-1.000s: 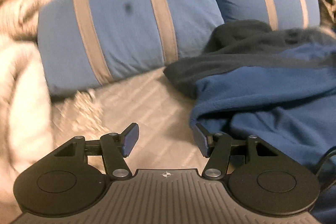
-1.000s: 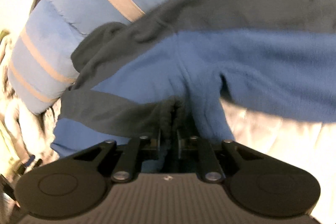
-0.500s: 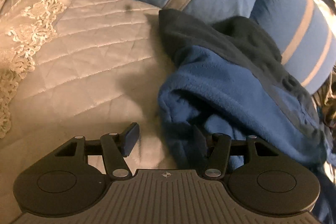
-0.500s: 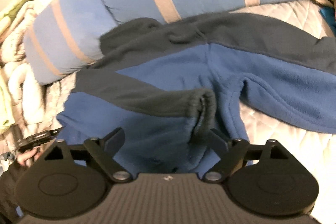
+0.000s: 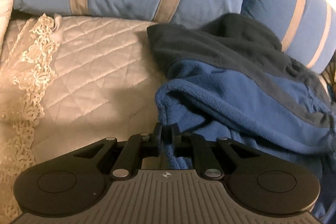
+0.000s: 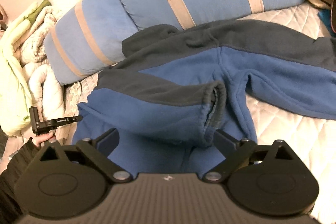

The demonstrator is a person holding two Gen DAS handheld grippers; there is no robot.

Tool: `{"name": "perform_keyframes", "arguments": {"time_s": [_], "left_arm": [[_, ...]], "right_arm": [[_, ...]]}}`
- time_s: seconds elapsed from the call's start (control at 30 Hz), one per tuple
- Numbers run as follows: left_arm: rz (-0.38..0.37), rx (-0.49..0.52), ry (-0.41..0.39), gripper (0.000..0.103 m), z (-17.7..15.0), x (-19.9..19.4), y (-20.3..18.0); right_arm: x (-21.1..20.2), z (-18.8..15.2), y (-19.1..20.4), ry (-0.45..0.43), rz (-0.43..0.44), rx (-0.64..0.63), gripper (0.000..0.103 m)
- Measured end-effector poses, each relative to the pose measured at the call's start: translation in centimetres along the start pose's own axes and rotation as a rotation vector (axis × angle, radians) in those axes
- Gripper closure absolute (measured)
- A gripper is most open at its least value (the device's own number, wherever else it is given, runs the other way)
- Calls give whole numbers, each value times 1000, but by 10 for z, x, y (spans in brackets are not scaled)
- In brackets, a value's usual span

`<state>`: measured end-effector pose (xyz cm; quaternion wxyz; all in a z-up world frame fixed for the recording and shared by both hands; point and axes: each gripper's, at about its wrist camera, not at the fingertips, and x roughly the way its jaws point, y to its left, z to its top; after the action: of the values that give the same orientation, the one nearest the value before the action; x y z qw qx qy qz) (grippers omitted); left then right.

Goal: Fold clothes

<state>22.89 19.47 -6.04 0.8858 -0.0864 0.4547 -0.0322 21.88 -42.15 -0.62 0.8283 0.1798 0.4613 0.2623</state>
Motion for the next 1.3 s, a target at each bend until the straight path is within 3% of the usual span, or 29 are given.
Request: {"name": "perform_keyframes", "arguments": {"time_s": [0.07, 0.13, 0.17, 0.23, 0.3, 0.5, 0.73, 0.87, 0.93, 1.03, 1.3], "left_arm": [[9, -19, -27, 90, 2, -12, 0], [61, 3, -76, 71, 5, -34, -3], [78, 21, -107, 55, 9, -49, -3], [107, 59, -173, 33, 16, -79, -5], [124, 67, -252, 25, 25, -114, -5], [125, 61, -410, 22, 59, -200, -17], [141, 110, -526, 21, 101, -275, -50], [93, 91, -601, 21, 112, -313, -61], [49, 76, -638, 21, 112, -326, -66], [-28, 55, -647, 20, 109, -326, -72], [-129, 33, -589, 19, 85, -265, -101]], "right_arm": [[-10, -1, -1, -15, 6, -5, 0], [-21, 0, -3, -35, 4, -2, 0], [-27, 0, -4, -46, 0, 6, 0], [-38, 1, -10, -75, 7, 56, 0], [-49, 2, -15, -105, 20, 97, 0], [-81, 13, -8, -239, -23, 33, 0], [-139, 64, -9, -468, -56, -11, 0], [-175, 96, -29, -588, -150, -5, 0], [-192, 108, -47, -614, -148, 69, 0], [-217, 118, -71, -670, -145, 144, 0], [-240, 99, -96, -716, -247, 103, 0]]}}
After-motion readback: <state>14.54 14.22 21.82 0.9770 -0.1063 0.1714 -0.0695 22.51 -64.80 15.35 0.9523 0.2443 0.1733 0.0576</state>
